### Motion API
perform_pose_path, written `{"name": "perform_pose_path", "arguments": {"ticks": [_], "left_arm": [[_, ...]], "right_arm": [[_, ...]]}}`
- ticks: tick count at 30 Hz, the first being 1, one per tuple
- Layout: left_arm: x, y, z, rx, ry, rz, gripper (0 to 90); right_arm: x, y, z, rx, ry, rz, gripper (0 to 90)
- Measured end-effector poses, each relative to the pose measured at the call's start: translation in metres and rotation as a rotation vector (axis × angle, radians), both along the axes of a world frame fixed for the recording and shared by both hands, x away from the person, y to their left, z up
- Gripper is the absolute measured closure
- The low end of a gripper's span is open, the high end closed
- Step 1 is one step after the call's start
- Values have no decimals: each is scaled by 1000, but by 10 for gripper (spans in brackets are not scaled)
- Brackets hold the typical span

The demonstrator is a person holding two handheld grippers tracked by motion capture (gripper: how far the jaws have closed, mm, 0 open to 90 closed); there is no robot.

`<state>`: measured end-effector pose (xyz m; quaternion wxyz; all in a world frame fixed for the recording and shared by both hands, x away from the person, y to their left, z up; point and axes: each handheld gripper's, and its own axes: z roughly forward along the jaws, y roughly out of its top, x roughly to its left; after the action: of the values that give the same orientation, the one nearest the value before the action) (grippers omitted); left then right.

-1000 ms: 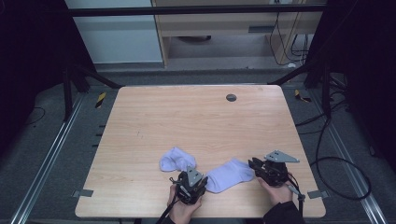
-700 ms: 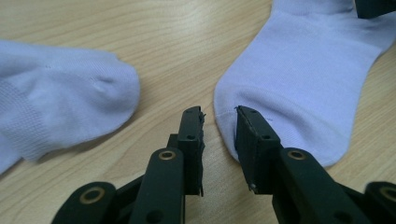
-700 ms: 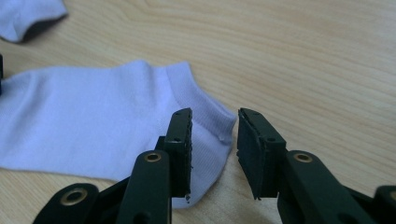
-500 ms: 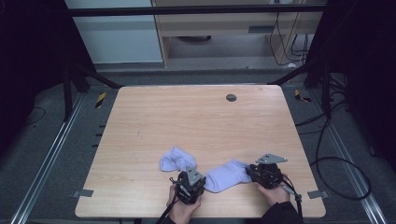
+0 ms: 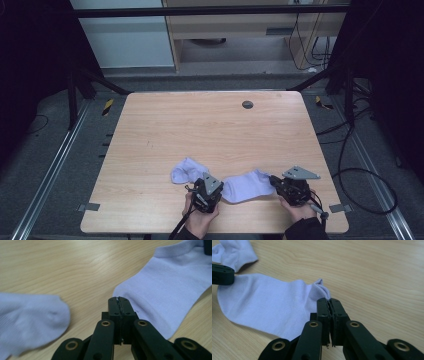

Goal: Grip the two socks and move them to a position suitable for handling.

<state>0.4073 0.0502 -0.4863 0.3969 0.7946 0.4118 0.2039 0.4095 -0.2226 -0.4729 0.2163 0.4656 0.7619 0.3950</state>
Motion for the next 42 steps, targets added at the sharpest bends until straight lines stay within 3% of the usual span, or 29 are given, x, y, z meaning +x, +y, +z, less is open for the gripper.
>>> {"name": "perform_pose_path", "arguments": {"ticks": [3, 7, 10, 17, 18, 19, 22, 26, 30, 35, 42], "left_arm": [[4, -10, -1, 6, 1, -21, 891], [9, -27, -11, 46, 18, -56, 890], [10, -32, -17, 55, 32, -61, 880], [6, -12, -7, -18, 11, -76, 700], [5, 0, 0, -46, 15, -78, 677], [5, 0, 0, -46, 15, -78, 658], [6, 28, 11, -102, 7, -51, 608], [13, 65, 25, -132, -3, 7, 524], [18, 103, 32, -164, -19, 89, 502], [24, 134, 33, -163, -52, 170, 501], [33, 154, 18, -145, -45, 241, 516]], "right_arm": [[-4, -5, 1, -22, -6, -21, 877], [-5, -20, -6, -35, 67, -102, 874], [-4, -21, -7, -46, 87, -116, 863], [-4, -23, -9, -62, 78, -145, 757], [-4, -23, -7, -53, 46, -134, 732], [-4, -23, -7, -53, 46, -134, 732], [-3, -20, -3, -21, -4, -89, 703], [-1, -11, 6, 13, -41, -42, 684], [4, -1, 15, 44, -68, 9, 661], [10, 21, 22, 76, -79, 73, 655], [21, 69, 30, 90, -84, 174, 652]]}}
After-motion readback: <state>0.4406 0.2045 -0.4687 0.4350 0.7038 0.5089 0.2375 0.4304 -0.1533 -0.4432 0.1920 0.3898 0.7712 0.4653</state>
